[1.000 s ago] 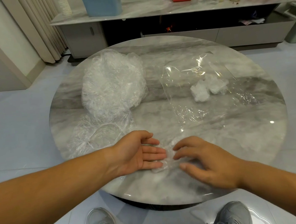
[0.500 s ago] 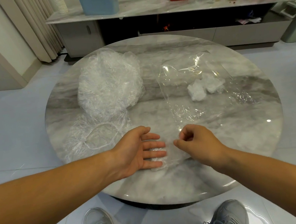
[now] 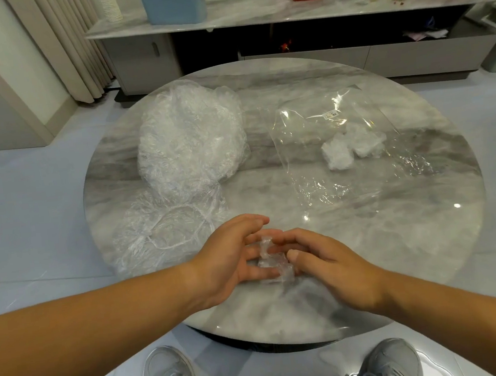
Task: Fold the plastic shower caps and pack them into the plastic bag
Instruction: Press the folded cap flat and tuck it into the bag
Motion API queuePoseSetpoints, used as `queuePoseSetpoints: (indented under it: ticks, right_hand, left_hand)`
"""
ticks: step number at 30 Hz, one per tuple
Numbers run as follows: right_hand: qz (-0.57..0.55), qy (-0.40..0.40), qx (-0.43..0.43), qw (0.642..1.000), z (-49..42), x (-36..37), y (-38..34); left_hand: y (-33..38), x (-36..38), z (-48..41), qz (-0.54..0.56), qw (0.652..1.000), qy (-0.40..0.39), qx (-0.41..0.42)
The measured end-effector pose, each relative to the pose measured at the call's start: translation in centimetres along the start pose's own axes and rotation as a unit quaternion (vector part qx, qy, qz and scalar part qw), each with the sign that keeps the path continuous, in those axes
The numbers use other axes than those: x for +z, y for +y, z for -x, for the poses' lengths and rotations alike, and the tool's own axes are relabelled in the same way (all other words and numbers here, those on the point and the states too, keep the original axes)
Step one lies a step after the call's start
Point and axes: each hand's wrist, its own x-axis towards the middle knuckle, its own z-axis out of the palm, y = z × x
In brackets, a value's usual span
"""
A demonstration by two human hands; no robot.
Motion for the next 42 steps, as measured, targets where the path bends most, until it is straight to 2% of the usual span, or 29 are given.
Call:
queuePoseSetpoints:
  ticks: [3, 6, 9, 12, 15, 20, 23, 26, 27, 30, 32, 34, 36, 39, 42]
  right_hand:
    - [0.011, -0.005, 0.01, 1.0, -0.4, -0.2, -0.4]
    - [0.017, -0.016, 0.026, 0.999, -0.6, -0.2, -0.6]
    - [0.049, -0.043, 0.065, 0.996, -0.5, 0.1, -0.2]
    - [0.008, -0.036, 0.1, 0.994, -0.5, 0.3, 0.0]
    - [-0.063, 0.025, 0.088, 0.994, -0.6, 0.3, -0.1]
    - [-0.127, 0.095, 0.039, 0.987, -0.4, 0.2, -0.2]
    - [-0.115, 0.092, 0.019, 0.989, 0.0, 0.2, -0.4]
    - [-0.069, 0.086, 0.005, 0.994, 0.4, 0.1, -0.7]
    - [-0.046, 0.105, -0.001, 0.993, 0.4, 0.0, -0.8]
    - [0.022, 0.227, 0.003, 0.974, -0.3, -0.7, -1.7]
    - [-0.024, 0.253, 0.051, 0.966, -0.9, -1.3, -2.3]
    - [-0.139, 0.226, 0.124, 0.956, -1.2, -2.1, -2.6]
    - [-0.207, 0.198, 0.168, 0.943, -1.2, -2.9, -2.8]
    - [-0.251, 0.222, 0.142, 0.931, -0.9, -3.8, -3.1]
    - [-0.218, 0.219, 0.055, 0.95, -0.6, -5.2, -2.9]
  left_hand:
    - [0.3, -0.1, -0.2, -0.063, 0.994, 0.06, 0.064]
    - [0.9, -0.8, -0.6, -0.242, 0.959, 0.095, 0.115]
    - [0.8, -1.2, -0.8, -0.393, 0.912, 0.092, 0.077]
    - [0.5, -1.0, -1.2, -0.438, 0.894, 0.085, 0.036]
    - [0.9, -1.1, -1.8, -0.461, 0.882, 0.087, 0.035]
    - [0.8, -1.2, -2.3, -0.428, 0.902, 0.053, 0.007]
    - [0.9, -1.0, -2.5, -0.378, 0.924, 0.046, -0.003]
    - [1.7, -1.1, -2.4, -0.275, 0.96, 0.045, -0.041]
    - [1.9, -1.0, -2.3, -0.226, 0.972, 0.044, -0.05]
    - [2.4, -0.7, -2.4, -0.115, 0.992, 0.046, -0.029]
    - [2.4, -0.1, -2.5, -0.075, 0.996, 0.043, -0.002]
    - [2.4, 0.9, -2.6, -0.049, 0.998, 0.03, 0.02]
    - [2.3, 1.9, -2.8, -0.04, 0.998, 0.019, 0.034]
    - [2.2, 3.5, -3.3, -0.029, 0.999, 0.012, 0.045]
    - [2.6, 4.7, -4.0, 0.005, 0.999, 0.0, 0.039]
